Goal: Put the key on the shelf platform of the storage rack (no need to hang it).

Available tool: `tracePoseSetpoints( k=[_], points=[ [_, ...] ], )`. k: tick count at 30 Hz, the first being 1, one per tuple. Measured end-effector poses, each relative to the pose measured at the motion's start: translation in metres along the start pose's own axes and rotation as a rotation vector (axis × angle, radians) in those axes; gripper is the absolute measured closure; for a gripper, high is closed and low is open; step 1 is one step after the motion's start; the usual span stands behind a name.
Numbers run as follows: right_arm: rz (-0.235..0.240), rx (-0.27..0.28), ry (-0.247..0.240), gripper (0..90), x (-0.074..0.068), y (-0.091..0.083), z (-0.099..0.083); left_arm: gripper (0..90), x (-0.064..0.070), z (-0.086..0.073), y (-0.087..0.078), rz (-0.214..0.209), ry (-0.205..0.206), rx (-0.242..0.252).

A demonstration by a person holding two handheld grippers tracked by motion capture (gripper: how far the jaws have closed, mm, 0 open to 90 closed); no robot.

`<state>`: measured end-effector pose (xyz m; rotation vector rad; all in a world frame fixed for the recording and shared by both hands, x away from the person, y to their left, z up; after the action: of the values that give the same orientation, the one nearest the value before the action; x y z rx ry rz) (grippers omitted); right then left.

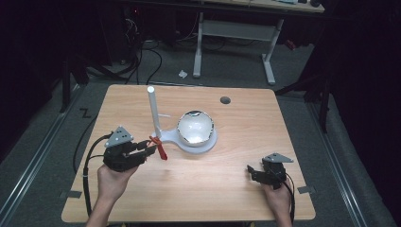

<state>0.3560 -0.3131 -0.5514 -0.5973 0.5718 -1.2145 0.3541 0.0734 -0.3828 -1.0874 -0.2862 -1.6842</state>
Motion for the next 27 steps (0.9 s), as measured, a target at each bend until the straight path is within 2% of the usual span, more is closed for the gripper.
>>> tracePoseSetpoints(
  k=[3, 4, 7, 8, 12, 17, 24, 27],
  points=[
    [0.000, 0.000, 0.000, 28.2, 0.000, 0.000, 0.000, 68.1, 0.007, 0.001, 0.000, -0.022, -0.013, -0.010],
    [0.000, 0.000, 0.000, 28.2, 0.000, 0.000, 0.000, 68.1, 0.009, 0.001, 0.000, -0.033, -0.005, -0.014],
    [0.001, 0.000, -0.001, 28.2, 0.000, 0.000, 0.000, 68.1, 0.017, 0.001, 0.001, -0.039, -0.019, -0.032],
    [0.001, 0.000, 0.000, 28.2, 0.000, 0.000, 0.000, 68.0, 0.020, 0.001, 0.002, -0.049, -0.008, -0.036],
    [0.000, 0.000, 0.000, 28.2, 0.000, 0.000, 0.000, 68.1, 0.032, 0.002, 0.004, -0.079, -0.009, -0.052],
    [0.000, 0.000, 0.000, 28.3, 0.000, 0.000, 0.000, 68.0, 0.048, 0.007, 0.009, -0.114, -0.034, -0.071],
    [0.000, -0.001, 0.000, 28.3, 0.000, 0.000, 0.000, 68.0, 0.064, 0.004, 0.024, -0.131, -0.004, -0.076],
    [0.000, -0.001, 0.000, 28.3, 0.000, 0.000, 0.000, 68.0, 0.069, 0.004, 0.032, -0.130, -0.010, -0.083]
  ],
)
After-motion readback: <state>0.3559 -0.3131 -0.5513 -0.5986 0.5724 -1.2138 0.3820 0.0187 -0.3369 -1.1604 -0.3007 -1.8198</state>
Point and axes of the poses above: each handheld gripper's, and its own axes: y roughly forward along the jaws, z roughly out of its top, x roughly to its right, the point moved 3 cm from there along y, roughly forward along the jaws, and after that the axes turned 8 degrees about y, right-handed, at the moved point
